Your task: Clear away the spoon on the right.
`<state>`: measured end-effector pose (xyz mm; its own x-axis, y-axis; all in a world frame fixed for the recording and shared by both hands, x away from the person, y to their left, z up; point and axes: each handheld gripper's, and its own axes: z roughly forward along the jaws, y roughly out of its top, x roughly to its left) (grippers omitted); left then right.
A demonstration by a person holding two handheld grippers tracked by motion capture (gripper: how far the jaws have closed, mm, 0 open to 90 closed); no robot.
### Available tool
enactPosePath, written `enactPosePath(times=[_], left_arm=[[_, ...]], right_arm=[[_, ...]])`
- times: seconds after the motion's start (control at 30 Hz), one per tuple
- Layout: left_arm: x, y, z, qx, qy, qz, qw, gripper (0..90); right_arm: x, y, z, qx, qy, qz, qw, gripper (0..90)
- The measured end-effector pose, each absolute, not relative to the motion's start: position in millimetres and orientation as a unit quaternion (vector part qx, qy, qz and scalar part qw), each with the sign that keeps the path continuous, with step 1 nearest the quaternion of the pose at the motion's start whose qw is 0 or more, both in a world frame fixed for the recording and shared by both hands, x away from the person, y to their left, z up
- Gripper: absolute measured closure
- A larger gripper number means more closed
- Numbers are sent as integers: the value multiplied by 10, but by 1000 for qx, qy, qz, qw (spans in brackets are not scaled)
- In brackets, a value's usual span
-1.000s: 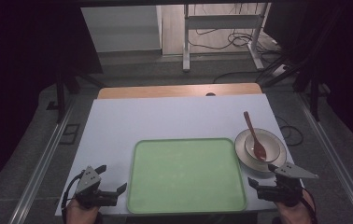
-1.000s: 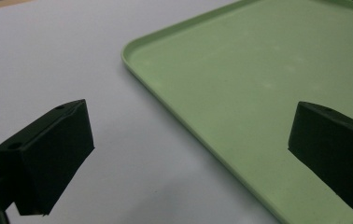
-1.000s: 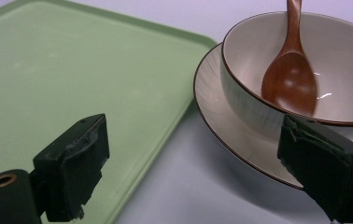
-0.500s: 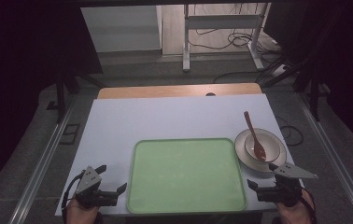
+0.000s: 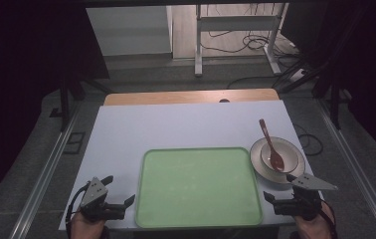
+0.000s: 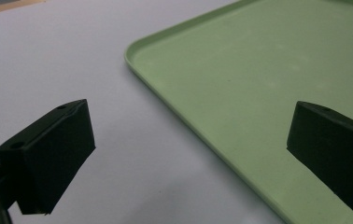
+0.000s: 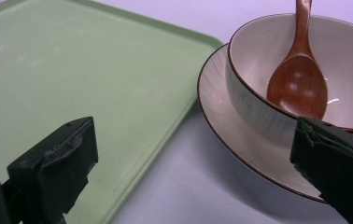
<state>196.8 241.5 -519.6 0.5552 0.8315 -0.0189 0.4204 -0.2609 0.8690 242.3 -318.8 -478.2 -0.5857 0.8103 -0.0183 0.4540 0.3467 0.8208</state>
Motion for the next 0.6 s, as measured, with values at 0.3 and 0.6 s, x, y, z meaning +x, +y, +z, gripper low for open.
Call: enactPosePath(times=[0.3, 0.6], left_arm=[[1967, 2415, -5198, 760, 413, 231, 445, 9], [1969, 2411, -5202, 762, 413, 232, 443, 9]], right_arm=[[2445, -3185, -4759, 398, 790, 408, 225, 6], [2474, -3190, -4705, 401, 786, 411, 230, 0]])
